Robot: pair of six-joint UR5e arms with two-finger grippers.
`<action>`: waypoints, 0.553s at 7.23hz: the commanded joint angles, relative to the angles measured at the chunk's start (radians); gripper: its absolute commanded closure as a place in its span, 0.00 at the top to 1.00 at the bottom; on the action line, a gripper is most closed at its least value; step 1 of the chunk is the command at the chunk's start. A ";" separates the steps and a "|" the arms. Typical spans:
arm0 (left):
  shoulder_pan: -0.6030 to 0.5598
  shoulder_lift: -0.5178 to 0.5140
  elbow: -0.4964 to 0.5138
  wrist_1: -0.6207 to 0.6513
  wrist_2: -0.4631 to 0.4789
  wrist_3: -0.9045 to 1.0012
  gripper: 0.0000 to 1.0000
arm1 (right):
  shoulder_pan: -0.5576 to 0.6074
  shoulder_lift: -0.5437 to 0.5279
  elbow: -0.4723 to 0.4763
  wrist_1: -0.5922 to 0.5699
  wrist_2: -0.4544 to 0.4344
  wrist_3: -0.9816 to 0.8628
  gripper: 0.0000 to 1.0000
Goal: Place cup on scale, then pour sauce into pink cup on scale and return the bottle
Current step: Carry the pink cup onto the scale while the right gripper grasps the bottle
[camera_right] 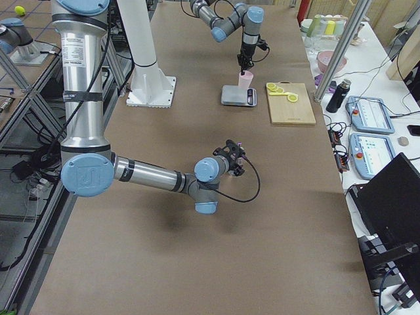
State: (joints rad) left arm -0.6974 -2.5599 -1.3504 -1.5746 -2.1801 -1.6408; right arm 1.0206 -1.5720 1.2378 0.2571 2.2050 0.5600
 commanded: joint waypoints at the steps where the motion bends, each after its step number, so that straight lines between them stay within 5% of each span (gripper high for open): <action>1: 0.035 0.000 0.007 -0.022 0.019 -0.001 0.00 | -0.007 0.015 -0.012 0.011 -0.040 -0.005 1.00; 4: 0.050 0.003 0.042 -0.088 0.045 -0.002 0.00 | -0.014 0.027 -0.017 0.017 -0.079 -0.006 1.00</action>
State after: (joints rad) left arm -0.6547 -2.5576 -1.3240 -1.6371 -2.1391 -1.6427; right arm 1.0083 -1.5512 1.2219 0.2726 2.1373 0.5545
